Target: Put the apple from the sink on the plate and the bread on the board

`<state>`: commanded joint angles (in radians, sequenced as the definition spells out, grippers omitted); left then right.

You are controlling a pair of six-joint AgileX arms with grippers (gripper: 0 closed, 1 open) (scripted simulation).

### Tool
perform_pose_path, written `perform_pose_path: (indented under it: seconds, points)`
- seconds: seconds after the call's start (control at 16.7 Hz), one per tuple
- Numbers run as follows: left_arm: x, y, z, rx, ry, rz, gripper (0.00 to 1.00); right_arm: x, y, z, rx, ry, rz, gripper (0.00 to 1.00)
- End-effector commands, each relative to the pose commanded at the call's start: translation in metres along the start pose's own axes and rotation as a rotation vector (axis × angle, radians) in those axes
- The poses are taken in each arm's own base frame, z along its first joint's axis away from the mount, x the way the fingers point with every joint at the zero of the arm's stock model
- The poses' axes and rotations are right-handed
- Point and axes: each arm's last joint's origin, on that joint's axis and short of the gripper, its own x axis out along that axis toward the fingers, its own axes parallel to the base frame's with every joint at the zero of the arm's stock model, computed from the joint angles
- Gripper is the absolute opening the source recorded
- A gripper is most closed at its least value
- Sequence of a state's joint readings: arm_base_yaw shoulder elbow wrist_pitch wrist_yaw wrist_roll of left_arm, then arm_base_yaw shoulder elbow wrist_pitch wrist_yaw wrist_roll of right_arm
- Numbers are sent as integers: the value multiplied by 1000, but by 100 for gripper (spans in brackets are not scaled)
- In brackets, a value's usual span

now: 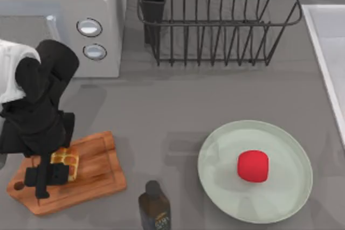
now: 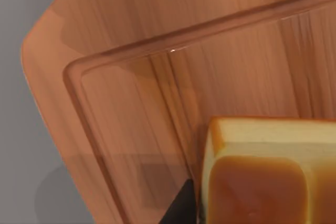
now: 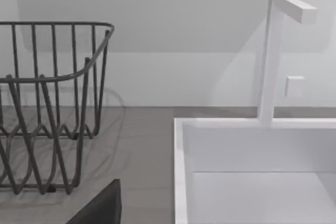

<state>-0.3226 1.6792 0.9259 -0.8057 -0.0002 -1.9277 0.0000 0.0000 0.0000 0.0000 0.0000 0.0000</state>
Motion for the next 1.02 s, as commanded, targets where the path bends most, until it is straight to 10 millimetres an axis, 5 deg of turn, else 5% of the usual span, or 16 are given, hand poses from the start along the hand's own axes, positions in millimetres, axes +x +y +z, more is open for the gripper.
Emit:
perform_pose_path:
  seconds: [0.06, 0.84, 1.02]
  points:
    - [0, 0, 0, 0, 0, 0, 0, 0, 0, 0, 0, 0, 0, 100]
    - [0, 0, 0, 0, 0, 0, 98, 0, 0, 0, 0, 0, 0, 100]
    - [0, 0, 0, 0, 0, 0, 100, 0, 0, 0, 0, 0, 0, 100]
